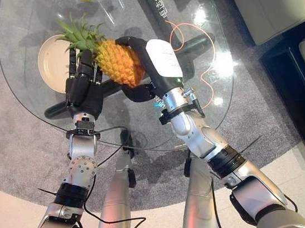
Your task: Pick up the fruit to the plate
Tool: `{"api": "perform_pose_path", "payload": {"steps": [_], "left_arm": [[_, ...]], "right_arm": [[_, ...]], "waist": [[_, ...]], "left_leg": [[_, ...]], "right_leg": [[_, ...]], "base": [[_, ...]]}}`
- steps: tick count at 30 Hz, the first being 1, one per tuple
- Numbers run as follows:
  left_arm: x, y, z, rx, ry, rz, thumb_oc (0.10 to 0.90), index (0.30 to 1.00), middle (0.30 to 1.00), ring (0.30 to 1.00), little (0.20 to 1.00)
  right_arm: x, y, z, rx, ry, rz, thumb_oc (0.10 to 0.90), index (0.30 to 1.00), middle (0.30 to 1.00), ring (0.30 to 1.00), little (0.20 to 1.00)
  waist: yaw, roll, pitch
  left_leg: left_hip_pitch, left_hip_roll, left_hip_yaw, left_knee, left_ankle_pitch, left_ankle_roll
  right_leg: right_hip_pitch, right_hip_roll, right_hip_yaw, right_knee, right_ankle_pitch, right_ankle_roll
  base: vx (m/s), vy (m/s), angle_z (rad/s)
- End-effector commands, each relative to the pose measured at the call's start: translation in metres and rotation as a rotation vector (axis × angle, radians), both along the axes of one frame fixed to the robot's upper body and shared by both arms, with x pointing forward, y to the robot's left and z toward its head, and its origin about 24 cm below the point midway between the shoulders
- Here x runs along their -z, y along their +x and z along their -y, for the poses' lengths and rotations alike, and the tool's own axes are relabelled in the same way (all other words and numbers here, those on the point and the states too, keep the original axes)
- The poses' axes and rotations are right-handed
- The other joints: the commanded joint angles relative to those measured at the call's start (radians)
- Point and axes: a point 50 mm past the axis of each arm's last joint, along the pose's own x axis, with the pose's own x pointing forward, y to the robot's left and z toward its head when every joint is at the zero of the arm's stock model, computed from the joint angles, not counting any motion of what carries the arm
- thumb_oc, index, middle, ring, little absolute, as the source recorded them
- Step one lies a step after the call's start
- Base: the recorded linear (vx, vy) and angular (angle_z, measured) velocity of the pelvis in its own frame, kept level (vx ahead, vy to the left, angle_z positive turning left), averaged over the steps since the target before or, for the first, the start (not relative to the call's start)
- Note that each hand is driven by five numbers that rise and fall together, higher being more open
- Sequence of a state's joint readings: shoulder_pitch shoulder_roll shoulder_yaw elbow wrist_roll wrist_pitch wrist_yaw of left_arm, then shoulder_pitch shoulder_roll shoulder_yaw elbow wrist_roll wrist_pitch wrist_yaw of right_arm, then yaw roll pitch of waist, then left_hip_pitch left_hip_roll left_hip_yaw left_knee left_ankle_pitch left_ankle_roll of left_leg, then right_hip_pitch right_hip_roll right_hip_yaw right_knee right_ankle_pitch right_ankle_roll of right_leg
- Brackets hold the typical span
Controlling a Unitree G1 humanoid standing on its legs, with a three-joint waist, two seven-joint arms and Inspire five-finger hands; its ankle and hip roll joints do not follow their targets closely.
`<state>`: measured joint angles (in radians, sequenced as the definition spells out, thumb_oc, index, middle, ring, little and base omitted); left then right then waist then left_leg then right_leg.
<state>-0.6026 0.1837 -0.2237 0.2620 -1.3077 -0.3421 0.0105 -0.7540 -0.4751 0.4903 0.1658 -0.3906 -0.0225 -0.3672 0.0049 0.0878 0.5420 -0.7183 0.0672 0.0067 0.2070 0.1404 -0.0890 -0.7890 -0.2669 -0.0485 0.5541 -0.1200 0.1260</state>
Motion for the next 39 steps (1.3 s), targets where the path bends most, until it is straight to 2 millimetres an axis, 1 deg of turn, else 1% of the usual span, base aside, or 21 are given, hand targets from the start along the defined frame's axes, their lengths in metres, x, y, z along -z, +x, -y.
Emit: {"api": "perform_pose_path", "payload": {"steps": [1, 13, 15, 24, 27, 31, 32, 33, 34, 39], "left_arm": [[-0.088, -0.026, 0.035, 0.142, -0.001, 0.431, 0.8, 0.9, 0.9, 0.9, 0.9], [-0.087, -0.023, 0.031, 0.026, 0.072, 0.368, 0.8, 0.9, 0.9, 0.9, 0.9], [-0.086, -0.022, 0.028, -0.009, 0.07, 0.339, 0.8, 0.9, 0.9, 0.9, 0.9], [-0.082, -0.022, 0.026, -0.068, 0.039, 0.247, 0.8, 0.9, 0.9, 0.9, 0.9], [-0.084, -0.024, 0.026, -0.074, 0.021, 0.238, 0.8, 0.9, 0.9, 0.9, 0.9], [-0.087, -0.027, 0.025, -0.069, 0.001, 0.285, 0.8, 0.9, 0.9, 0.9, 0.9], [-0.091, -0.03, 0.024, -0.062, -0.006, 0.35, 0.627, 0.752, 0.752, 0.752, 0.727], [-0.094, -0.034, 0.025, -0.046, -0.008, 0.412, 0.353, 0.516, 0.516, 0.516, 0.453], [-0.095, -0.035, 0.024, -0.047, -0.009, 0.423, 0.1, 0.3, 0.3, 0.3, 0.2], [-0.096, -0.035, 0.02, -0.066, -0.037, 0.452, 0.1, 0.3, 0.3, 0.3, 0.2]], "right_arm": [[-0.052, -0.052, -0.07, -0.396, -0.093, 0.296, 0.1, 0.3, 0.3, 0.3, 0.2], [-0.059, -0.057, -0.071, -0.405, -0.081, 0.345, 0.1, 0.3, 0.3, 0.3, 0.2], [-0.06, -0.059, -0.071, -0.405, -0.085, 0.365, 0.1, 0.3, 0.3, 0.3, 0.2], [-0.065, -0.064, -0.07, -0.398, -0.088, 0.441, 0.1, 0.3, 0.3, 0.3, 0.2], [-0.066, -0.066, -0.071, -0.401, -0.092, 0.454, 0.1, 0.3, 0.3, 0.3, 0.2], [-0.065, -0.066, -0.07, -0.4, -0.096, 0.452, 0.1, 0.3, 0.3, 0.3, 0.2], [-0.065, -0.066, -0.07, -0.401, -0.095, 0.454, 0.1, 0.3, 0.3, 0.3, 0.2], [-0.065, -0.066, -0.07, -0.403, -0.094, 0.452, 0.1, 0.3, 0.3, 0.3, 0.2], [-0.064, -0.066, -0.069, -0.404, -0.093, 0.451, 0.1, 0.3, 0.3, 0.3, 0.2], [-0.062, -0.065, -0.07, -0.407, -0.084, 0.439, 0.1, 0.3, 0.3, 0.3, 0.2]], "waist": [[0.023, -0.01, -0.022], [0.025, -0.008, -0.022], [0.025, -0.007, -0.022], [0.029, -0.004, -0.022], [0.029, -0.002, -0.022], [0.03, -0.004, -0.022], [0.03, -0.004, -0.022], [0.029, -0.006, -0.022], [0.03, -0.007, -0.022], [0.028, -0.01, -0.022]], "left_leg": [[0.018, -0.022, 0.005, 0.077, -0.093, 0.04], [0.012, -0.024, 0.002, 0.078, -0.089, 0.041], [0.01, -0.024, 0.002, 0.078, -0.089, 0.041], [0.011, -0.025, 0.0, 0.073, -0.085, 0.039], [0.008, -0.027, -0.001, 0.074, -0.084, 0.04], [0.008, -0.026, -0.001, 0.072, -0.085, 0.039], [0.007, -0.026, -0.001, 0.071, -0.084, 0.04], [0.006, -0.026, 0.0, 0.073, -0.085, 0.04], [0.005, -0.025, 0.0, 0.077, -0.086, 0.039], [0.01, -0.022, 0.0, 0.079, -0.089, 0.039]], "right_leg": [[0.06, -0.01, -0.064, -0.183, 0.152, -0.006], [0.056, -0.01, -0.064, -0.181, 0.152, -0.005], [0.054, -0.008, -0.064, -0.18, 0.151, -0.005], [0.056, -0.01, -0.068, -0.183, 0.151, -0.003], [0.054, -0.009, -0.068, -0.181, 0.15, -0.002], [0.055, -0.009, -0.069, -0.183, 0.15, -0.001], [0.054, -0.009, -0.07, -0.183, 0.151, -0.001], [0.052, -0.009, -0.07, -0.183, 0.151, -0.001], [0.052, -0.009, -0.07, -0.182, 0.152, -0.002], [0.053, -0.007, -0.065, -0.176, 0.15, -0.004]], "base": [[0.0, 0.0, 0.0], [0.0, 0.0, 0.0], [0.0, 0.0, 0.0], [0.0, 0.0, 0.0], [0.0, 0.0, 0.0], [0.0, 0.0, 0.0], [0.0, 0.0, 0.0], [0.0, 0.0, 0.0], [0.0, 0.0, 0.0], [0.0, 0.0, 0.0]]}}
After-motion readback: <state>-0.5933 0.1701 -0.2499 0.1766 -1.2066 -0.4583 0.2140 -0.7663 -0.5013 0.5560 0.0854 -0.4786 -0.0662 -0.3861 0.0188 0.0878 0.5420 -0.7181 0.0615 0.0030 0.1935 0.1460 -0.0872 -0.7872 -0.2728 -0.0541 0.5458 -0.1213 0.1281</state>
